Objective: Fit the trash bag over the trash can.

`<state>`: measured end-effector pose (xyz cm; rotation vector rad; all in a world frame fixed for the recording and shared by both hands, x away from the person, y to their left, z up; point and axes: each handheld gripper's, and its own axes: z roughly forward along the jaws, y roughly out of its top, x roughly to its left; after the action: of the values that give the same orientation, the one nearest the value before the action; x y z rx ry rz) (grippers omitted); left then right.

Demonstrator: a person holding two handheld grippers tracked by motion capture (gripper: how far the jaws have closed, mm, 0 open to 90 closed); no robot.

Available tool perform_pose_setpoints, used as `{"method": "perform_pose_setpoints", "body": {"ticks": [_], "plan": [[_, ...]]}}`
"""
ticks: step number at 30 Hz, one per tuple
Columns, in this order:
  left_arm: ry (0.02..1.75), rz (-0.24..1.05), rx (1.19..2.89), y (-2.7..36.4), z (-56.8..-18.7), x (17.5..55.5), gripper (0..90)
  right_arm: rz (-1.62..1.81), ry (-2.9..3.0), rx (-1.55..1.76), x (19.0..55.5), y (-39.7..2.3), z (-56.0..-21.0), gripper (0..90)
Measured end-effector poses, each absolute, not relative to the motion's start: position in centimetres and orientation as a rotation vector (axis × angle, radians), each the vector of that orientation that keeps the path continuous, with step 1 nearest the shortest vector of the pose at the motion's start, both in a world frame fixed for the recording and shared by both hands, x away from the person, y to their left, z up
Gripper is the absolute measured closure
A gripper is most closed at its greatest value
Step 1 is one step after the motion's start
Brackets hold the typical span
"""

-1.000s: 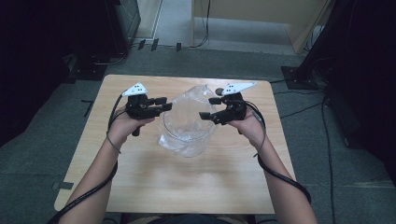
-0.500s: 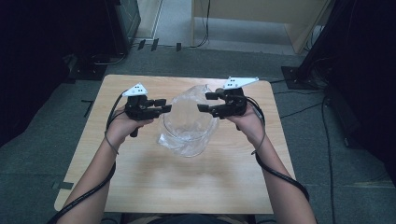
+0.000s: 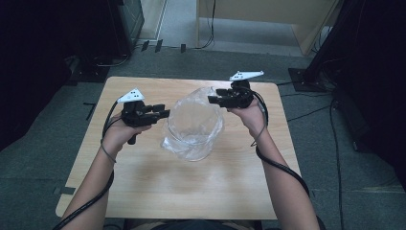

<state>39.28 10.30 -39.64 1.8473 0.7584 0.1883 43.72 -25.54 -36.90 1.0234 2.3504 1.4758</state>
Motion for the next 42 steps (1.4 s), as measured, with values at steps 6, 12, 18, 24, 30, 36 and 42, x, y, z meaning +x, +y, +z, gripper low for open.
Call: {"method": "perform_pose_setpoints", "body": {"ticks": [6,12,18,24,30,36,42], "plan": [[0.759,0.166,1.830,10.5,-39.8,39.1,65.2,1.381,2.401,1.070,43.7,-25.6,-37.9,87.1],[0.760,0.165,1.822,10.6,-39.9,39.0,65.1,1.295,2.474,1.123,43.5,-26.2,-39.9,90.0],[0.762,0.164,1.816,10.6,-40.0,39.0,64.7,1.232,2.515,1.125,43.0,-26.5,-41.7,90.0],[0.766,0.170,1.814,10.7,-39.8,38.9,62.7,1.290,2.434,1.117,42.3,-27.0,-41.6,66.3],[0.756,0.175,1.813,10.6,-39.4,38.7,60.9,1.388,2.303,1.136,41.4,-28.3,-39.8,49.1],[0.758,0.169,1.821,10.5,-39.3,38.5,59.2,1.429,2.324,1.135,40.5,-28.8,-38.5,39.3],[0.764,0.170,1.833,10.5,-39.3,38.4,57.4,1.469,2.334,1.083,39.3,-28.5,-38.0,38.1]]}}
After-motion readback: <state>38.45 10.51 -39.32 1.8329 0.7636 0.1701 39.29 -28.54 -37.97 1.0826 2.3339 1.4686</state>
